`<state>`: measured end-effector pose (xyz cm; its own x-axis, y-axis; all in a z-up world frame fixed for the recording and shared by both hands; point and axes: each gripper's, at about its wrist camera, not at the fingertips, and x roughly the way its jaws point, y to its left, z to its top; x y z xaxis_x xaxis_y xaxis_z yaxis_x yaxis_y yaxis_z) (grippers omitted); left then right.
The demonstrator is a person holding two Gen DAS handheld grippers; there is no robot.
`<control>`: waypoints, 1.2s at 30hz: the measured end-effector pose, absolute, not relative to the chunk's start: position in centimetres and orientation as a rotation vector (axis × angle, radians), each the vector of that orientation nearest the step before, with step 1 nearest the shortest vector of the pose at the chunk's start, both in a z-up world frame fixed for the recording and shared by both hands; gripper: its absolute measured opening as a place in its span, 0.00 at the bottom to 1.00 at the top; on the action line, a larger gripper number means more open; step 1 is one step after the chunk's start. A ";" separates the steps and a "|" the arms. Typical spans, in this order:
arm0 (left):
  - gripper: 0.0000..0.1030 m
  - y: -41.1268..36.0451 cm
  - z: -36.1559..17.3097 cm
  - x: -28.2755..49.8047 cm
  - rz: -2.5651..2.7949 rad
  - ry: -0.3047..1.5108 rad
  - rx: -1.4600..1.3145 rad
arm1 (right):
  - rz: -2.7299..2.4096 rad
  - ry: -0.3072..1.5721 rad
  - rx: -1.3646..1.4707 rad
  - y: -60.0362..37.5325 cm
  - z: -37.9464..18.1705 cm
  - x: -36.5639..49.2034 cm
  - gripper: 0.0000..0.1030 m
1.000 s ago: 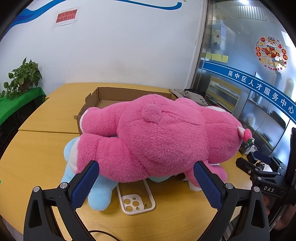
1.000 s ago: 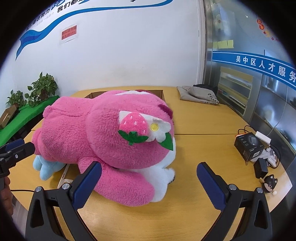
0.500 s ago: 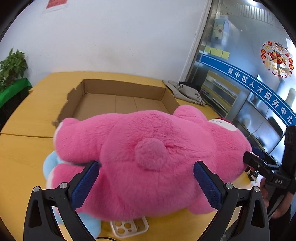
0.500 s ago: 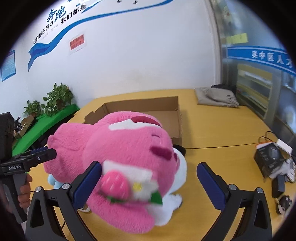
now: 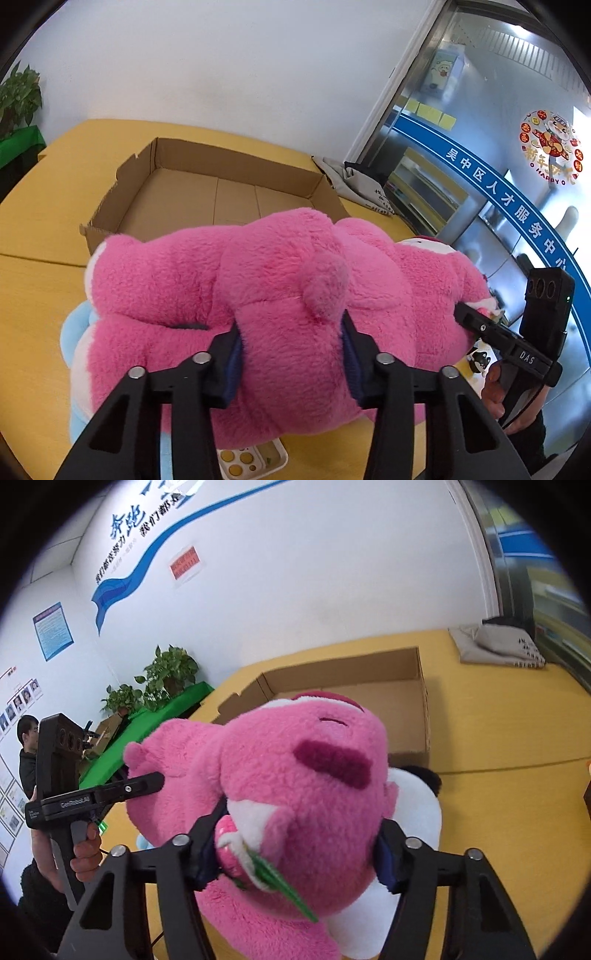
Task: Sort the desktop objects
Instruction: 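Lift the pink bear with both tools and carry it over the cardboard box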
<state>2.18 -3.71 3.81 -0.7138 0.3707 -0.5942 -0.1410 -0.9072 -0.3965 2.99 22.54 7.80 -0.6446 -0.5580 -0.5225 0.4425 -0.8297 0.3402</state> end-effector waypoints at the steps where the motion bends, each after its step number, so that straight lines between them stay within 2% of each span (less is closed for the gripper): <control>1: 0.41 -3.7 4.4 2.1 2.637 -0.464 -0.999 | -2.429 -0.250 0.833 22.5 8.4 3.0 0.59; 7: 0.41 -4.6 10.0 -2.3 2.689 -0.405 -0.863 | -2.439 -0.255 0.688 22.2 13.4 0.0 0.59; 11: 0.41 -4.4 14.4 -9.5 2.734 -0.238 -0.809 | -2.434 -0.257 0.646 21.6 15.9 -6.8 0.59; 14: 0.41 -4.2 15.3 -16.8 2.721 -0.159 -0.847 | -2.431 -0.309 0.660 21.3 16.1 -13.8 0.59; 17: 0.41 -4.4 13.0 -23.4 2.675 -0.160 -0.944 | -2.455 -0.338 0.707 21.0 14.6 -19.3 0.59; 20: 0.41 -4.3 8.3 -29.0 2.609 -0.189 -1.088 | -2.477 -0.339 0.812 20.7 11.1 -24.2 0.59; 26: 0.41 -3.8 -0.7 -34.3 2.494 -0.220 -1.331 | -2.463 -0.328 1.073 20.5 3.5 -29.6 0.59; 29: 0.41 -3.0 -2.0 -34.7 2.486 -0.180 -1.331 | -2.471 -0.297 1.138 20.3 1.6 -30.3 0.60; 34: 0.44 -2.4 -1.8 -35.4 2.498 -0.174 -1.327 | -2.457 -0.382 1.152 21.6 0.7 -30.8 0.63; 36: 0.55 -2.5 -1.5 -35.4 2.528 -0.158 -1.317 | -2.461 -0.379 1.158 21.7 0.7 -31.1 0.69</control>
